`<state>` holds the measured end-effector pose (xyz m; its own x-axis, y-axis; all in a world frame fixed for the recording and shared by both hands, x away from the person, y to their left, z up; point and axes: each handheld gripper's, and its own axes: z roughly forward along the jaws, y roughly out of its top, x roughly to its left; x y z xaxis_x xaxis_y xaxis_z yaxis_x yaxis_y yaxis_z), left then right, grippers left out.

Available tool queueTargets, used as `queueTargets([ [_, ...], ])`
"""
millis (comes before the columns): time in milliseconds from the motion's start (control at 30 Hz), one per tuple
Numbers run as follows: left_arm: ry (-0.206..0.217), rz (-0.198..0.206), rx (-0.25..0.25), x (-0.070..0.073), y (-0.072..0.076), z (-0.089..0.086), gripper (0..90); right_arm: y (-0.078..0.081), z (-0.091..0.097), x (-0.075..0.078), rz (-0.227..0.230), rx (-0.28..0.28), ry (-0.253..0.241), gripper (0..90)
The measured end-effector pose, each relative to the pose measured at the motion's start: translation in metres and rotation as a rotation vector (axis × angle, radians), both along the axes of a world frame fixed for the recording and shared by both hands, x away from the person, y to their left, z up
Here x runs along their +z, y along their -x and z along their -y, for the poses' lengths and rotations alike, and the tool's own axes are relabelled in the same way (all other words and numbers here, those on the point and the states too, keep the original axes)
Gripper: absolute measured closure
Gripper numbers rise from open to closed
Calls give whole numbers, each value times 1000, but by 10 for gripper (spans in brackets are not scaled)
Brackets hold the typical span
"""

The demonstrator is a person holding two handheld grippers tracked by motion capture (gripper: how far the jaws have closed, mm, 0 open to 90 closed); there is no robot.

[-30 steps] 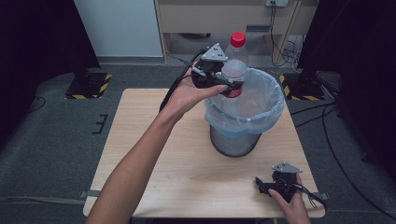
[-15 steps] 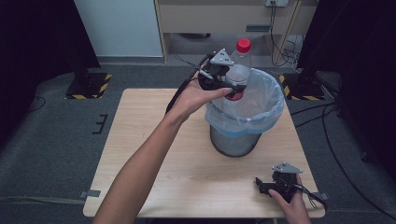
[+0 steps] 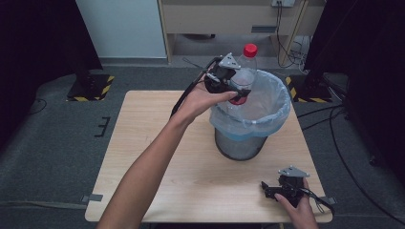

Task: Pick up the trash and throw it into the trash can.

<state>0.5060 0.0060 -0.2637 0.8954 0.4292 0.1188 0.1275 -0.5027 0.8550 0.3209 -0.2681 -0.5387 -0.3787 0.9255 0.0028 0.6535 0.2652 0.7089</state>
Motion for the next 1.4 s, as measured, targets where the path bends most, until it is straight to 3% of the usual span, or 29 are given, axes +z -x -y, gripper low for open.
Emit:
queueTargets([
  [67,1,-5,1,-1,0,-1,289,0,0,0,0,0,0,3],
  [167,1,-5,-12,-2,0,0,176,0,0,0,2,1,1,3],
  [233,-4,8,-4,-1,2,-1,150,0,0,0,1,0,0,3],
  [367,20,18,0,6,7,-7,108,0,0,0,0,1,0,3],
  [600,53,39,13,10,13,-21,107,0,0,0,0,0,-1,3],
  [1200,27,40,51,18,25,-54,53,0,0,0,0,0,-1,3],
  [1400,41,35,80,14,24,-66,50,0,0,0,0,0,-1,3],
])
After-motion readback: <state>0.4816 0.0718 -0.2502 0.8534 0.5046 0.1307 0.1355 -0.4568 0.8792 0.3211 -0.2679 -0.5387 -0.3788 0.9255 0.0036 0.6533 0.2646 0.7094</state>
